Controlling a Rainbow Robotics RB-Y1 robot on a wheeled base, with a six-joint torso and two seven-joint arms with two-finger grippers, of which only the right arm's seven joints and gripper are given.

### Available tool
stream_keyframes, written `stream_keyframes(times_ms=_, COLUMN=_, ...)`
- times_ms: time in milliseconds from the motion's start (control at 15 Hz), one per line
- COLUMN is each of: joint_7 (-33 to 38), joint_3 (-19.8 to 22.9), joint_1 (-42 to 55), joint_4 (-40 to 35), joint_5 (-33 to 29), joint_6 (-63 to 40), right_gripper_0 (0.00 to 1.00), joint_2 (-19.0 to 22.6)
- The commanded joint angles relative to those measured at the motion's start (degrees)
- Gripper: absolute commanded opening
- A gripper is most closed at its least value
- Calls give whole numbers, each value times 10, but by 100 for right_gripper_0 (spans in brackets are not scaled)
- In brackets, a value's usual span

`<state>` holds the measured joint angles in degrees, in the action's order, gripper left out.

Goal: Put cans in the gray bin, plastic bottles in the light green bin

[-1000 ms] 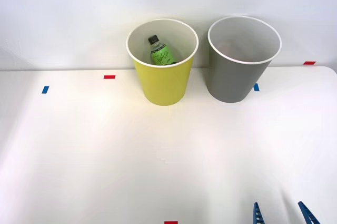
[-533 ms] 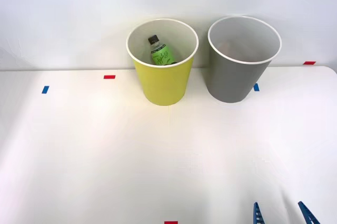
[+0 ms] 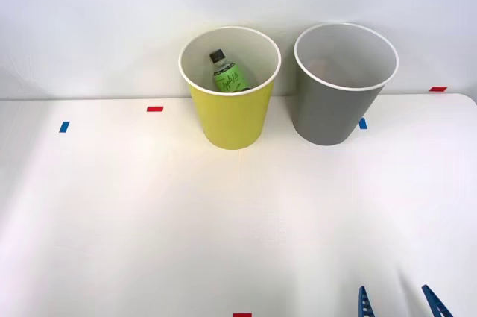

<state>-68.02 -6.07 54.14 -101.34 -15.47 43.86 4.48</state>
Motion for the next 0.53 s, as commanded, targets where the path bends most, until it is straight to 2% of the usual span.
stream_keyframes(times_ms=67, joint_7=0, joint_3=0, joint_1=0, joint_4=0, joint_5=0, joint_6=0, right_gripper_0=100, joint_2=0)
stream_keyframes(times_ms=533, joint_7=0, joint_3=0, joint_1=0, joint_4=0, joint_5=0, joint_6=0, right_gripper_0=100, joint_2=0)
